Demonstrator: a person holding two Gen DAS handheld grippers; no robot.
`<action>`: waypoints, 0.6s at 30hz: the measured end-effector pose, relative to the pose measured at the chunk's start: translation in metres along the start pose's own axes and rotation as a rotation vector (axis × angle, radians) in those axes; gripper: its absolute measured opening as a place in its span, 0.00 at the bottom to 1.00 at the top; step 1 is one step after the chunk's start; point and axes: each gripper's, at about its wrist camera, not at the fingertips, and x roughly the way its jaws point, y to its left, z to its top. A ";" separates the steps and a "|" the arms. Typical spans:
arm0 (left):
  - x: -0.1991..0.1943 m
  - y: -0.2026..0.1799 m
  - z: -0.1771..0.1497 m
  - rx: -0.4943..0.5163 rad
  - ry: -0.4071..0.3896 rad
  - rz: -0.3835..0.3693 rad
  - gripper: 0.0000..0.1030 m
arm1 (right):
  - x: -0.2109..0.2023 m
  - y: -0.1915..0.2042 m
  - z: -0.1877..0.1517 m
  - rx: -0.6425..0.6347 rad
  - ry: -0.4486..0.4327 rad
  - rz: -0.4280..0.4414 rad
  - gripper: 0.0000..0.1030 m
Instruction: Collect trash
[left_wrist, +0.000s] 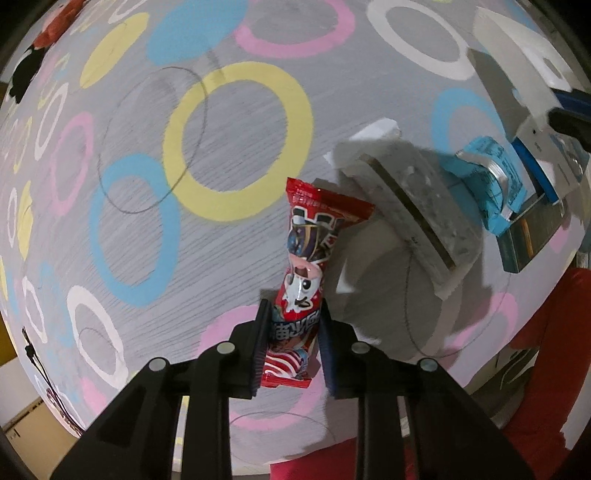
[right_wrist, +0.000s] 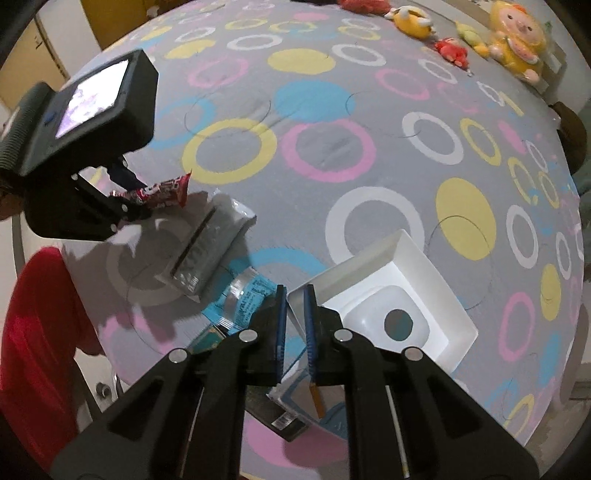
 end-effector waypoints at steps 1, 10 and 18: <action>0.002 -0.001 0.000 -0.005 -0.001 0.000 0.24 | -0.005 0.001 0.000 0.003 -0.015 -0.007 0.10; -0.019 -0.001 -0.011 -0.032 -0.052 0.007 0.24 | -0.049 0.014 -0.001 0.035 -0.118 -0.025 0.10; -0.060 -0.017 -0.023 -0.025 -0.117 0.013 0.24 | -0.094 0.030 -0.014 0.070 -0.182 -0.022 0.10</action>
